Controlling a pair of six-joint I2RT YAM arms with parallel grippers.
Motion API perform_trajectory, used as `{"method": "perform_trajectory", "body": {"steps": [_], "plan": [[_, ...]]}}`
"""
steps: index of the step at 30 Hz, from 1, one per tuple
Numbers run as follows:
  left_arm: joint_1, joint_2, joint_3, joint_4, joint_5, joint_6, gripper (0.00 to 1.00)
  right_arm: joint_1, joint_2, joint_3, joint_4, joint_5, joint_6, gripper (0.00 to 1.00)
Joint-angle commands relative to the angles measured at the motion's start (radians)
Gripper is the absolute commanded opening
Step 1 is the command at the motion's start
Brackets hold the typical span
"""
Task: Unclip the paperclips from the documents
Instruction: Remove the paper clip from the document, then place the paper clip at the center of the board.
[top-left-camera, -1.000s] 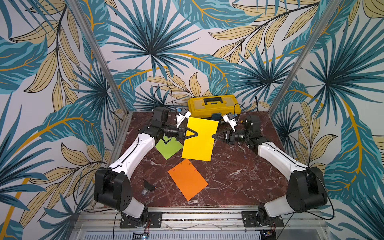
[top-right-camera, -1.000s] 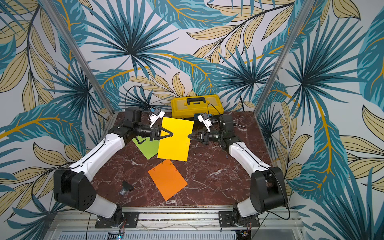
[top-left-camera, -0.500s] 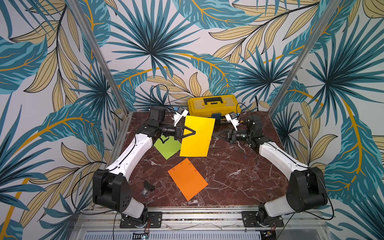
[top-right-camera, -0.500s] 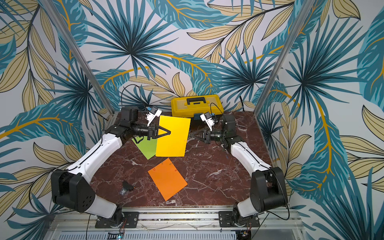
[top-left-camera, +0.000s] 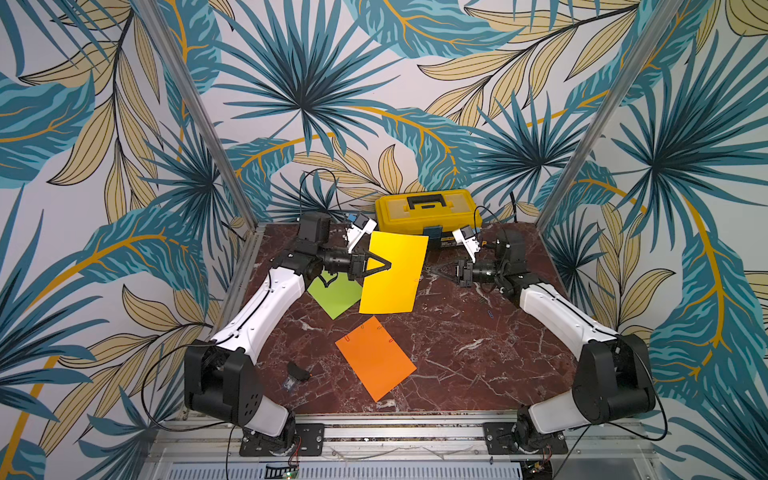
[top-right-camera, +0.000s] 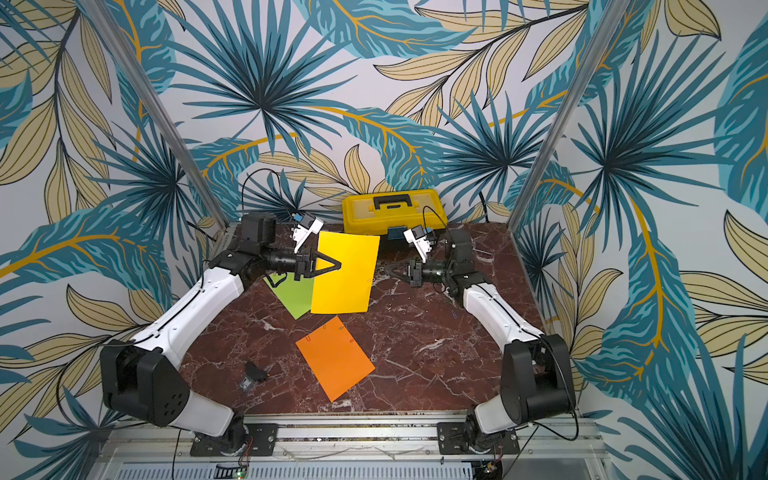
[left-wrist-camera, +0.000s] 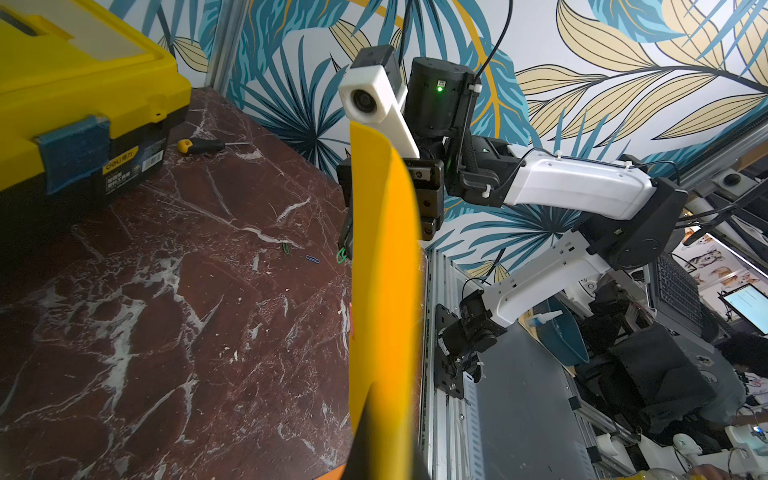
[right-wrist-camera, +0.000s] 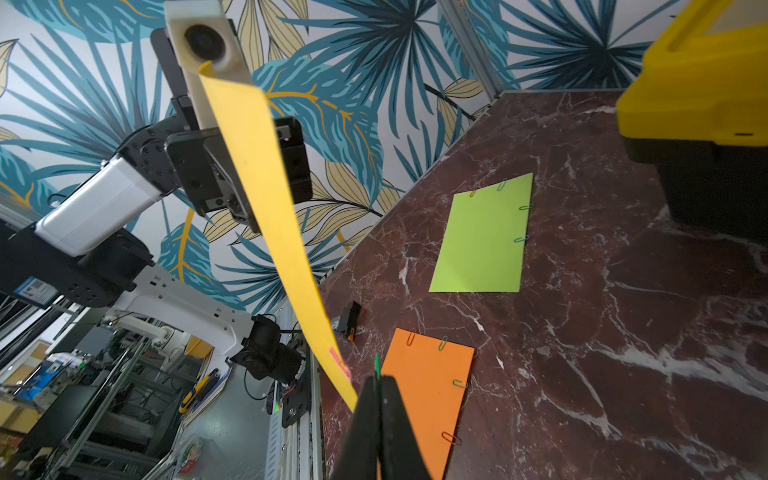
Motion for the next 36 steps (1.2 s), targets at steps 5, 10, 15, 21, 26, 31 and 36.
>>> {"method": "perform_trajectory", "body": {"steps": [5, 10, 15, 21, 26, 31, 36], "plan": [[0.002, -0.019, -0.036, -0.013, -0.054, 0.015, 0.0, -0.07, -0.023, -0.105, -0.083, 0.257, 0.046, 0.06], [-0.012, -0.015, -0.046, -0.013, -0.072, 0.016, 0.0, -0.143, 0.009, -0.174, -0.118, 0.399, 0.109, 0.06], [-0.034, -0.013, -0.051, -0.013, -0.089, 0.018, 0.0, -0.196, 0.049, -0.197, -0.202, 0.511, 0.115, 0.06], [-0.053, -0.012, -0.059, -0.013, -0.107, 0.016, 0.0, -0.244, 0.09, -0.224, -0.273, 0.612, 0.142, 0.06], [-0.064, -0.012, -0.057, -0.013, -0.125, 0.016, 0.0, -0.268, 0.109, -0.244, -0.291, 0.655, 0.149, 0.06], [-0.065, -0.005, -0.059, -0.013, -0.141, 0.016, 0.0, -0.275, 0.135, -0.245, -0.353, 0.686, 0.143, 0.06], [-0.066, 0.009, -0.052, -0.013, -0.153, 0.017, 0.0, -0.278, 0.155, -0.24, -0.379, 0.719, 0.139, 0.06]]}}
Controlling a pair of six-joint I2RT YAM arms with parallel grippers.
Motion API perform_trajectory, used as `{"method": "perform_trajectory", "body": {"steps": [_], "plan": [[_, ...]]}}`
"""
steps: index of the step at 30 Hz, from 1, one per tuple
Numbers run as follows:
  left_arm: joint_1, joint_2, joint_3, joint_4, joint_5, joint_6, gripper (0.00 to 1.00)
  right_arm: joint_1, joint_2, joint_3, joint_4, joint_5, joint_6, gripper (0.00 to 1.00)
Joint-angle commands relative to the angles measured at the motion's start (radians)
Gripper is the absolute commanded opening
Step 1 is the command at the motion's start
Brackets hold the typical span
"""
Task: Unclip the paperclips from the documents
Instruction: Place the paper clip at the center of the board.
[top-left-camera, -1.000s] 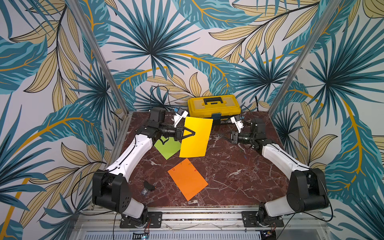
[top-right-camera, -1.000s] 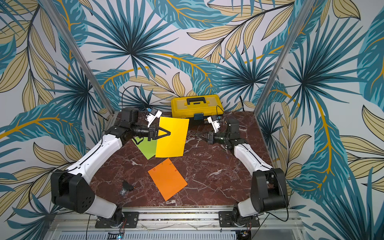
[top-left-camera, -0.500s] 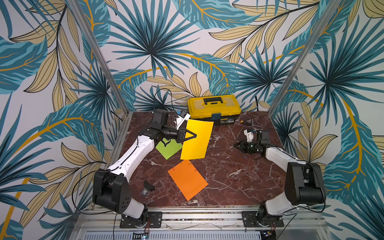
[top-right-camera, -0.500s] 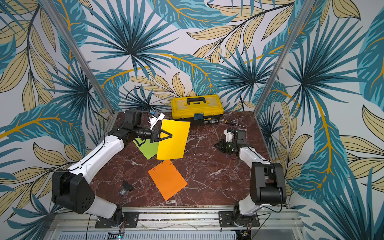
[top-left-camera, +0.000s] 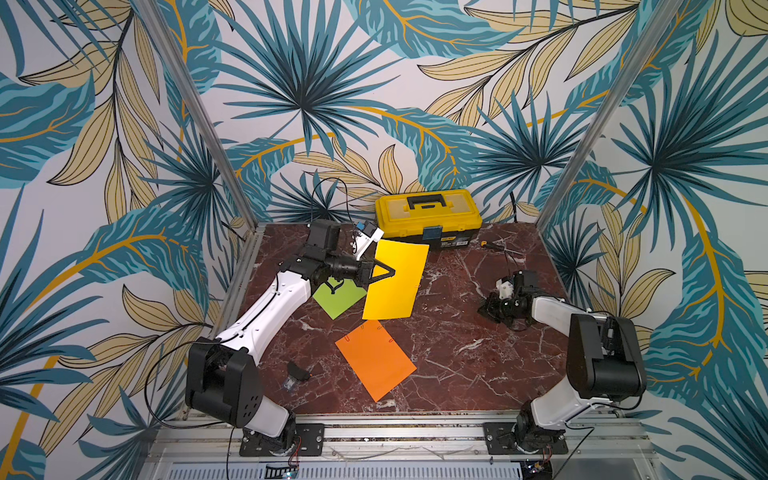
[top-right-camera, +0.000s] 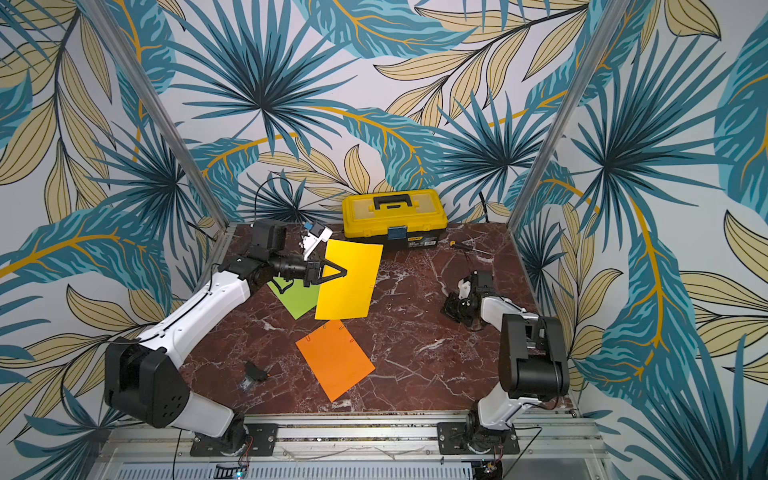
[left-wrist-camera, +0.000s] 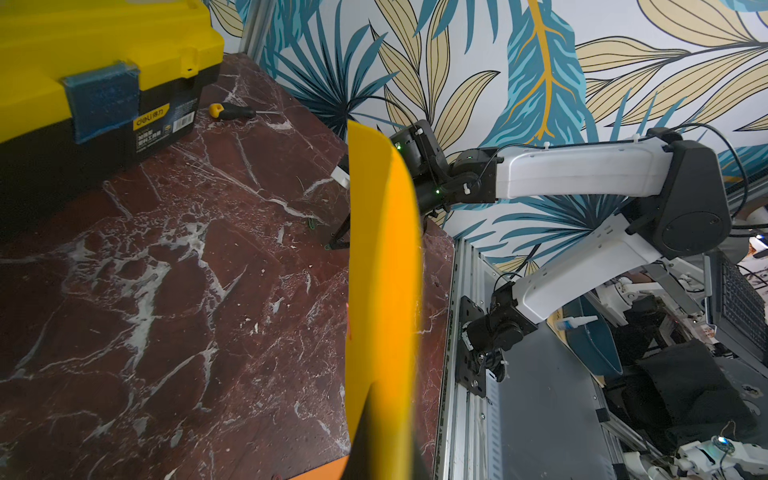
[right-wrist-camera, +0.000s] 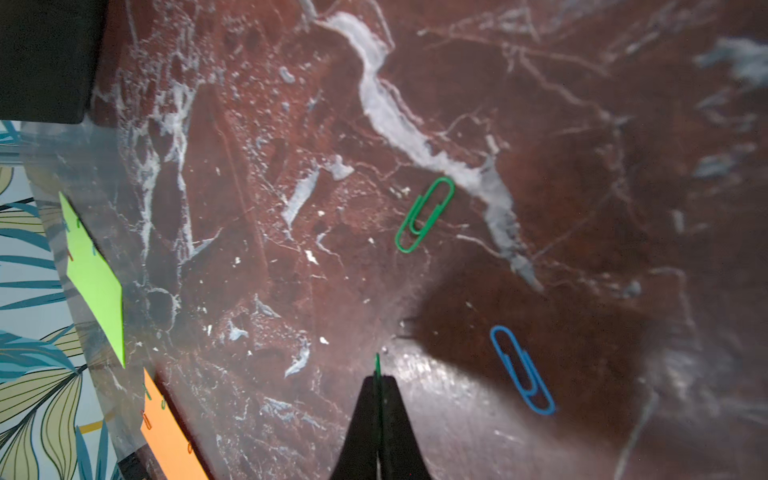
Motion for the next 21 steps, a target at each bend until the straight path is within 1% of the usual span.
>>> {"method": "perform_trajectory", "body": {"steps": [1, 5, 7, 11, 15, 19, 21], "plan": [[-0.003, 0.009, -0.006, -0.004, -0.013, 0.017, 0.0, -0.008, 0.015, -0.01, -0.052, 0.042, -0.001, 0.06], [-0.003, 0.02, 0.001, -0.004, -0.016, 0.02, 0.0, -0.01, 0.011, -0.002, -0.079, 0.068, -0.004, 0.09], [-0.003, 0.025, 0.006, -0.004, -0.015, 0.021, 0.0, -0.01, 0.005, 0.003, -0.093, 0.077, -0.008, 0.13], [-0.003, 0.032, 0.017, -0.005, -0.015, 0.02, 0.0, -0.01, -0.009, 0.008, -0.128, 0.094, -0.015, 0.24], [-0.003, 0.033, 0.022, -0.004, -0.017, 0.017, 0.0, -0.01, -0.037, 0.006, -0.144, 0.098, -0.022, 0.28], [-0.004, 0.029, 0.022, -0.004, -0.017, 0.013, 0.0, -0.01, -0.069, 0.016, -0.16, 0.073, -0.039, 0.31], [-0.004, 0.027, 0.02, -0.004, -0.018, 0.009, 0.0, -0.01, -0.091, 0.023, -0.156, 0.038, -0.054, 0.34]]}}
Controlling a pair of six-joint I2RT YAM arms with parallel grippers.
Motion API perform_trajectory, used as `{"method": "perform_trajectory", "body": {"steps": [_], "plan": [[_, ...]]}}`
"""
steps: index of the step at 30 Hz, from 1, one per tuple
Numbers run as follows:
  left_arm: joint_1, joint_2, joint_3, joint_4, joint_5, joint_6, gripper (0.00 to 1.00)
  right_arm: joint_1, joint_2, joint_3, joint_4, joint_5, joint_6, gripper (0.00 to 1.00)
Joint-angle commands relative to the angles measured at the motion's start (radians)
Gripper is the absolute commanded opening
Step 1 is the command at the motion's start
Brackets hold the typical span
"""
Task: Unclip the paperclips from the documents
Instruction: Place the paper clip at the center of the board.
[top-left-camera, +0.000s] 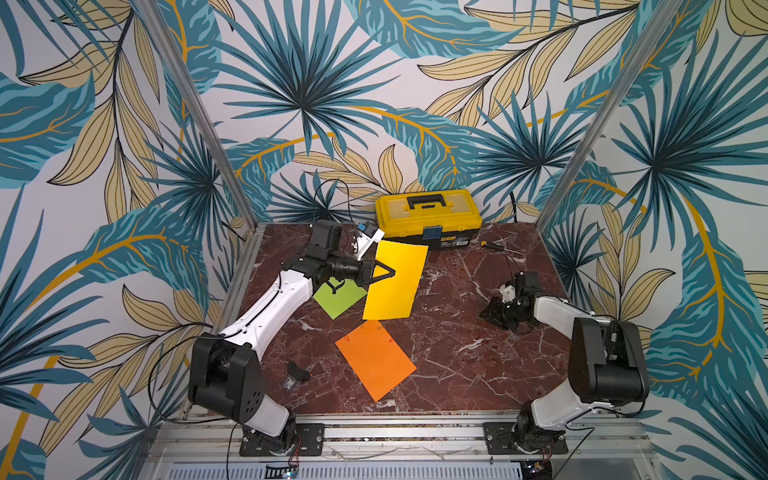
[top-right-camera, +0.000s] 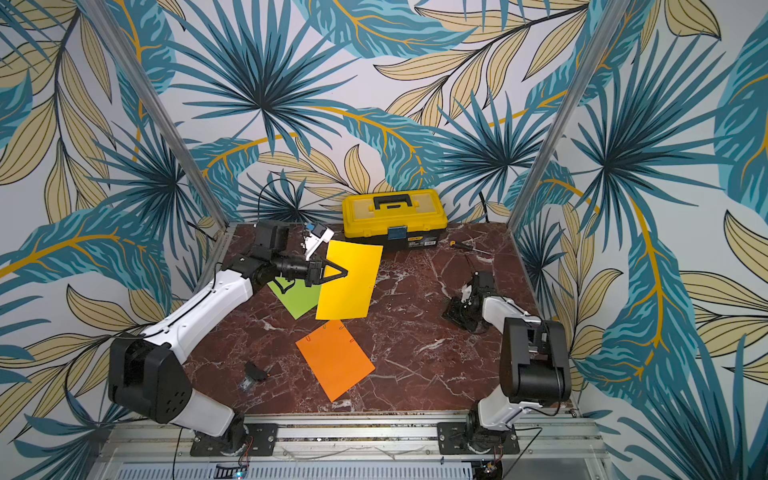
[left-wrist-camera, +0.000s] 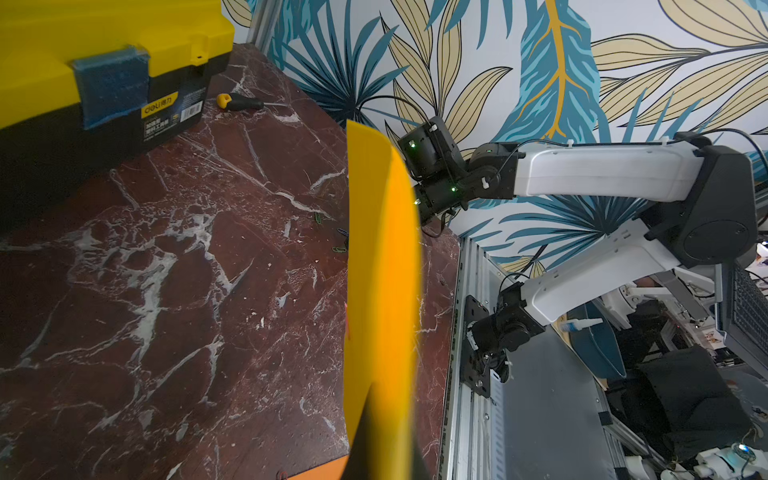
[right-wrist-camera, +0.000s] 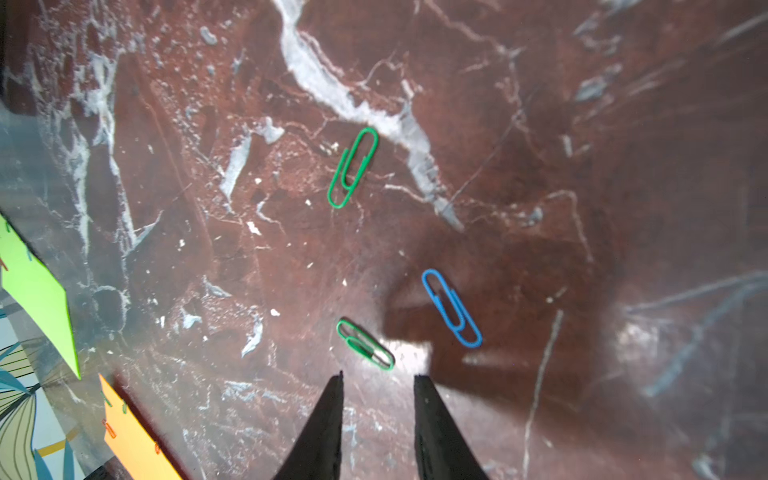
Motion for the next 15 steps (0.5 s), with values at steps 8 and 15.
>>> {"method": "perform_trajectory", "body": {"steps": [8, 15], "plan": [[-0.003, -0.009, 0.024, 0.018, 0.02, -0.005, 0.0, 0.078, -0.205, 0.057, 0.036, -0.238, -0.162, 0.48], [-0.013, -0.01, 0.023, 0.069, 0.065, -0.031, 0.0, 0.167, -0.305, 0.064, 0.267, -0.453, -0.144, 0.62]]}}
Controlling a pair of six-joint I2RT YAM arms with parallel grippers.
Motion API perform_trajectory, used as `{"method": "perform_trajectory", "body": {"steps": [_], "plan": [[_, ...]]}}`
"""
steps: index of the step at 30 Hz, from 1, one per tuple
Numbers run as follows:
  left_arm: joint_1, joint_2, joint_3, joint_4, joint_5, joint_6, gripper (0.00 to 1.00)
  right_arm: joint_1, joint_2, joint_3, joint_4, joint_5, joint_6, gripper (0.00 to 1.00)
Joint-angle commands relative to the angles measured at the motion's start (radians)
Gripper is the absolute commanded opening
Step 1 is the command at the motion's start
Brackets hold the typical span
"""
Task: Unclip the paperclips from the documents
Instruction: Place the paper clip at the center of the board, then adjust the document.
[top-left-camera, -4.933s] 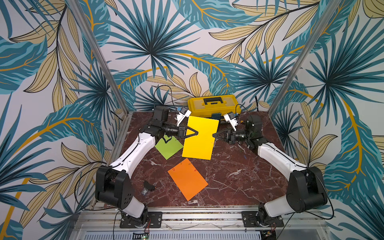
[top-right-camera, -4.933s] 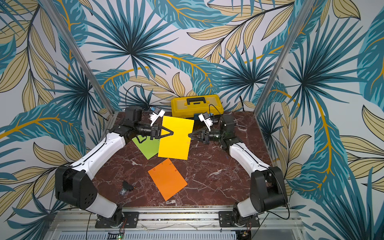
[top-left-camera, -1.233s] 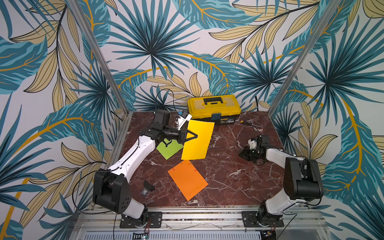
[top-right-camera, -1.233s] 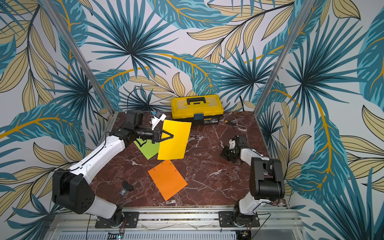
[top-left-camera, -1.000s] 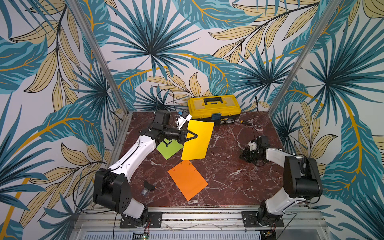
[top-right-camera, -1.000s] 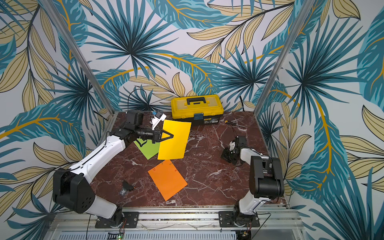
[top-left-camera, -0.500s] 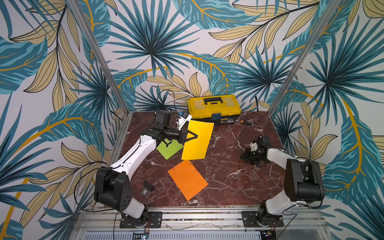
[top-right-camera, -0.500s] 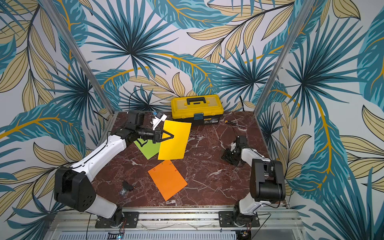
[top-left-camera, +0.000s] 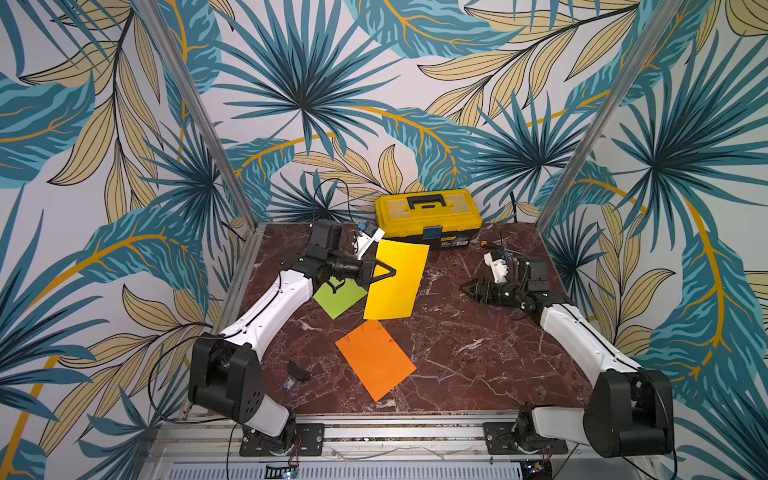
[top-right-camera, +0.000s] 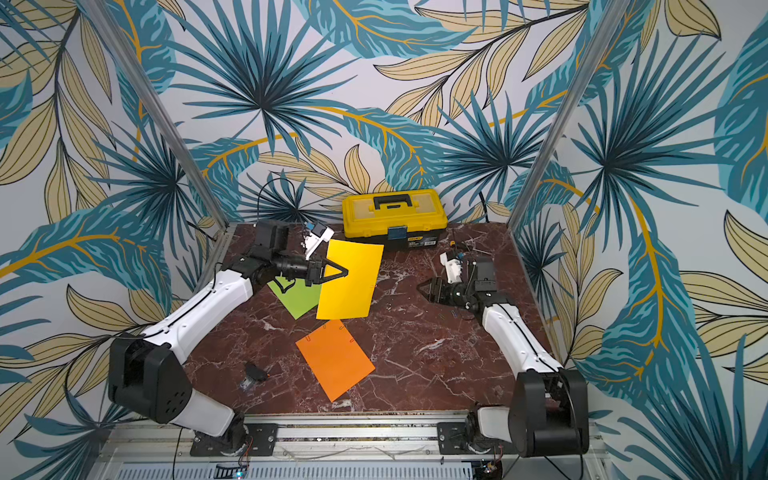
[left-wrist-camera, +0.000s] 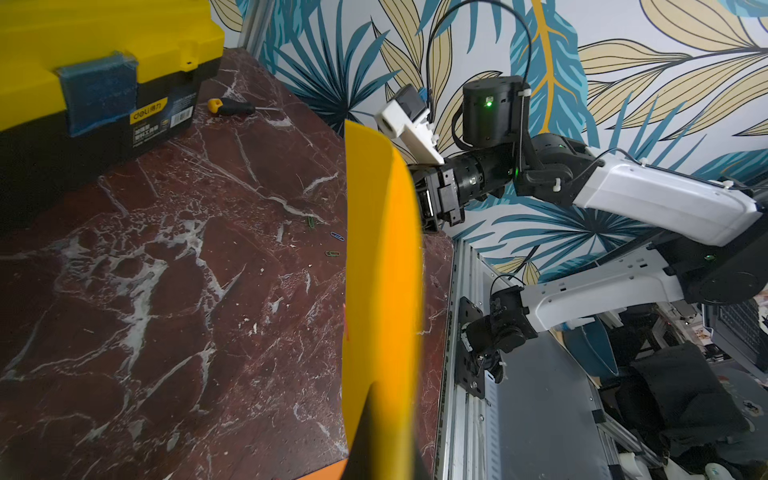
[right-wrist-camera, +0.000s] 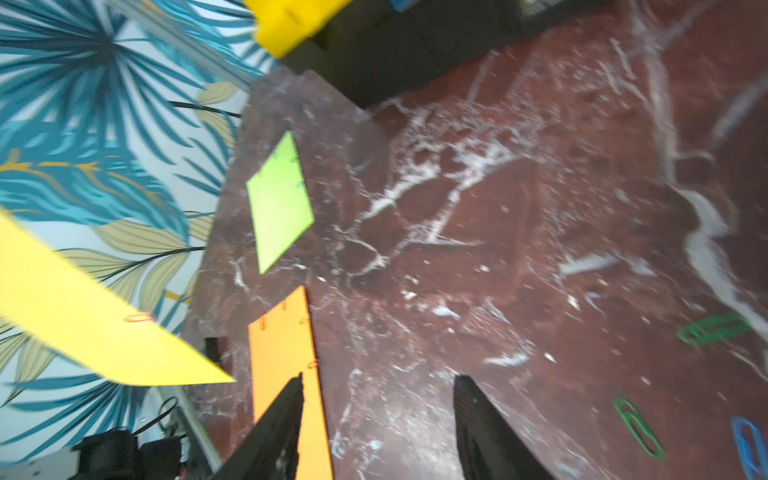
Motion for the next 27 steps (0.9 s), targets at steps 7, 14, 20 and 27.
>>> {"method": "perform_trajectory", "body": {"steps": [7, 14, 20, 27], "plan": [[-0.022, -0.012, 0.06, 0.05, 0.056, -0.017, 0.0, 0.099, -0.003, 0.085, 0.263, -0.269, 0.022, 0.66], [-0.042, 0.008, 0.102, 0.068, 0.081, -0.031, 0.0, 0.137, 0.058, 0.126, 0.384, -0.328, 0.062, 0.68], [-0.051, 0.016, 0.132, 0.078, 0.094, -0.044, 0.0, 0.155, 0.102, 0.137, 0.451, -0.37, 0.086, 0.7], [-0.056, 0.031, 0.142, 0.078, 0.114, -0.051, 0.0, 0.196, 0.13, 0.153, 0.589, -0.469, 0.148, 0.71]]}}
